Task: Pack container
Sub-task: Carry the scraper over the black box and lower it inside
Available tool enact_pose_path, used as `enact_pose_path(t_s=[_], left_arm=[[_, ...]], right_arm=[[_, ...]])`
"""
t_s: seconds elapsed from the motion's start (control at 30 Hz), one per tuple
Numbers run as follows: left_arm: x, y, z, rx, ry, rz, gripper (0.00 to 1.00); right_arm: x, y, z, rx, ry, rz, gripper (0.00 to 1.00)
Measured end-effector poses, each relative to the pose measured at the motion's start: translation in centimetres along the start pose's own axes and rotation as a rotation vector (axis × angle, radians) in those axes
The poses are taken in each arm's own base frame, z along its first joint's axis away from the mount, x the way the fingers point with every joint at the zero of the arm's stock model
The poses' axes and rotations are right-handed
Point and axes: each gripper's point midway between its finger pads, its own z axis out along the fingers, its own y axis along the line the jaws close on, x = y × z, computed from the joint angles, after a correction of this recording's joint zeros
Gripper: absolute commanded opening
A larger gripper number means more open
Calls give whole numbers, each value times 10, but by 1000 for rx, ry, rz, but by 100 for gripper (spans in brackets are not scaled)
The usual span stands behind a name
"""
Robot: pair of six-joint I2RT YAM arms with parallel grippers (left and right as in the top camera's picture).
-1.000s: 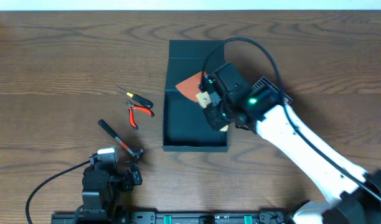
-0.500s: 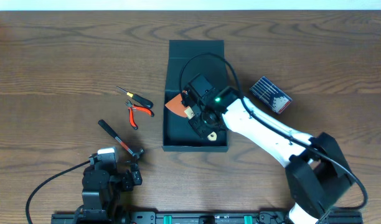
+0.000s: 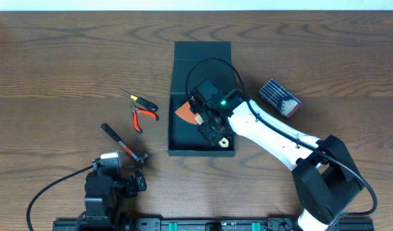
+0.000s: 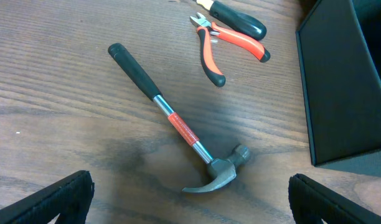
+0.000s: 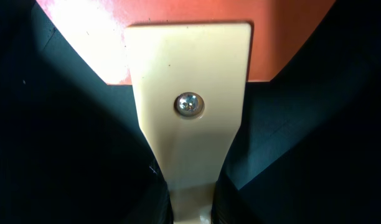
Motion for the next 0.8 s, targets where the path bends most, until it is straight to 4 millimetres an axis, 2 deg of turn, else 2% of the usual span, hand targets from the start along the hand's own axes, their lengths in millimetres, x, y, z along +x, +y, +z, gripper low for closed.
enact_pose_path(t_s=[0.17,0.33,0.4,0.8], left_arm=[[0,0,0,0,0,0,99],[0,0,0,0,0,0,99],[0,0,0,0,0,0,99],[0,0,0,0,0,0,98]], right_arm=[[0,0,0,0,0,0,11],[0,0,0,1,0,-2,19],[0,-1,0,3,0,-3,27],[-4,-3,0,17,-17,-7,44]])
